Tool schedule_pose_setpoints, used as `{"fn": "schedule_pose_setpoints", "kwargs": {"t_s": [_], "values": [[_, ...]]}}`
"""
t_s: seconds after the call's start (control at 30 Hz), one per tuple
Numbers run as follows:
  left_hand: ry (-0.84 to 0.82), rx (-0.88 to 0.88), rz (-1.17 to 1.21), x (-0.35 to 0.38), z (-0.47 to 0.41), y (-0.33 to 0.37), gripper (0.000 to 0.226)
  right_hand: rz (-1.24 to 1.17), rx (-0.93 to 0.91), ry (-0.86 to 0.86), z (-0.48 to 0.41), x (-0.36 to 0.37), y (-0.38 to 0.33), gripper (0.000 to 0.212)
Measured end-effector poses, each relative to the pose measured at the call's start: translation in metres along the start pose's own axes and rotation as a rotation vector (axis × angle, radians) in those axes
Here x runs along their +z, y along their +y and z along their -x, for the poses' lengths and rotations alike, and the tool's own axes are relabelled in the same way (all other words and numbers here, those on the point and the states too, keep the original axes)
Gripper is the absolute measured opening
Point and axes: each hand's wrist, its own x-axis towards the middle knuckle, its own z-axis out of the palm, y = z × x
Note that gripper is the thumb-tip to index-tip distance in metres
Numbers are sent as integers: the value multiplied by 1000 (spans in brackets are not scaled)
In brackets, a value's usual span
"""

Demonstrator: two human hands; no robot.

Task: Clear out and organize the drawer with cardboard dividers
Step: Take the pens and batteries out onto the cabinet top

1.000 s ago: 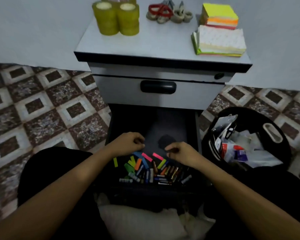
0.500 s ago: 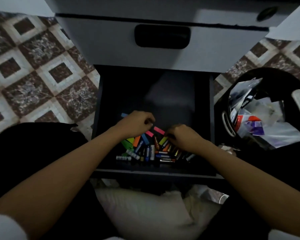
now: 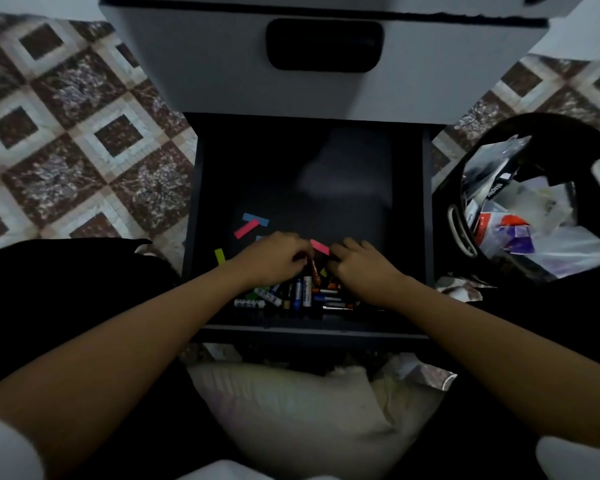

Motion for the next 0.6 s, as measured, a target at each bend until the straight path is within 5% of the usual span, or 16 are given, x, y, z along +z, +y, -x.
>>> {"fn": "schedule_pose_setpoints", "kwargs": {"t_s": [0.3, 0.6], "values": [[-69, 184, -144, 5, 4, 4, 26, -79, 92, -92, -3, 2, 8, 37], [-173, 312, -590, 27, 6, 5, 46, -949, 453, 141, -2, -17, 41, 21]]}}
